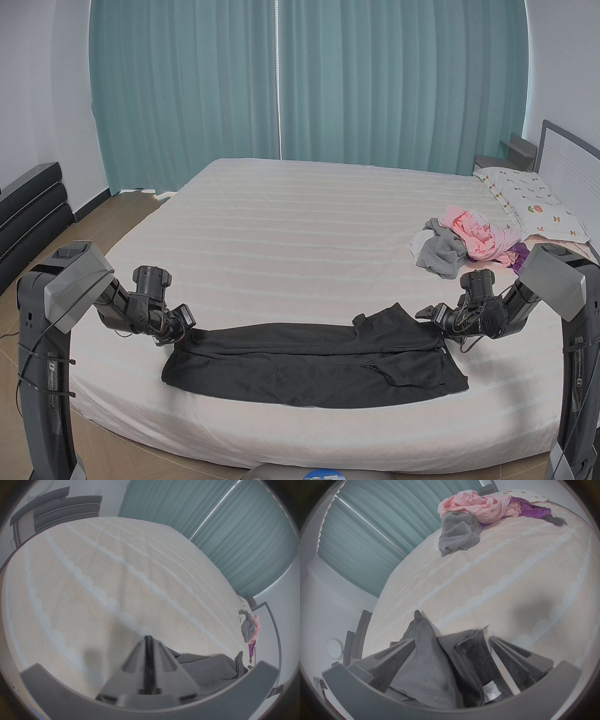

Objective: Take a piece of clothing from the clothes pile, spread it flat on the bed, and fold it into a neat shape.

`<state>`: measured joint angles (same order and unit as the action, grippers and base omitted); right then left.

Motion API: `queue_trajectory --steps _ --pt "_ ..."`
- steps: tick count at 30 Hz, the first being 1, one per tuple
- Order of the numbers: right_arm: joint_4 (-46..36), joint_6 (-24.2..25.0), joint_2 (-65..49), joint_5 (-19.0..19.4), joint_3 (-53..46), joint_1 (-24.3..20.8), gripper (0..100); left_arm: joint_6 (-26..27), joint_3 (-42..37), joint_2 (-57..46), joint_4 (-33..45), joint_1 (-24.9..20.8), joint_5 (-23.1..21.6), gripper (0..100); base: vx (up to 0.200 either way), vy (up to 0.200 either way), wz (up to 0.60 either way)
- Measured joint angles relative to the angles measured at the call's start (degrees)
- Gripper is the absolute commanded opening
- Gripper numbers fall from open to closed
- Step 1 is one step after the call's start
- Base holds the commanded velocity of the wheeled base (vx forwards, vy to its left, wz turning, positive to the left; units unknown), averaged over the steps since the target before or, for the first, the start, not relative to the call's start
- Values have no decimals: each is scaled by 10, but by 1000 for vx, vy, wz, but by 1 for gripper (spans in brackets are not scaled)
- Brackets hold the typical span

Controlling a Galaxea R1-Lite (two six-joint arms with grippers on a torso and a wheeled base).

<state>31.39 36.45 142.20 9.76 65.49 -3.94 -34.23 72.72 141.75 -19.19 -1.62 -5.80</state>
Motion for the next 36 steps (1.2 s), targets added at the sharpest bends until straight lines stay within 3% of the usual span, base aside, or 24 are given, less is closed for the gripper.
queue_trajectory --steps 13,14,24,36 --pt "-4 39 6 -28 18 -10 100 -4 -50 -3 -99 10 32 0 0 0 0" --pt "-3 39 7 -33 18 -10 0 -4 -53 -3 -99 9 32 0 0 0 0" --pt "-3 34 9 -76 25 -5 0 -4 -64 -3 -100 6 32 0 0 0 0" --pt "-2 33 10 -77 28 9 0 -4 -65 -2 -100 6 32 0 0 0 0"
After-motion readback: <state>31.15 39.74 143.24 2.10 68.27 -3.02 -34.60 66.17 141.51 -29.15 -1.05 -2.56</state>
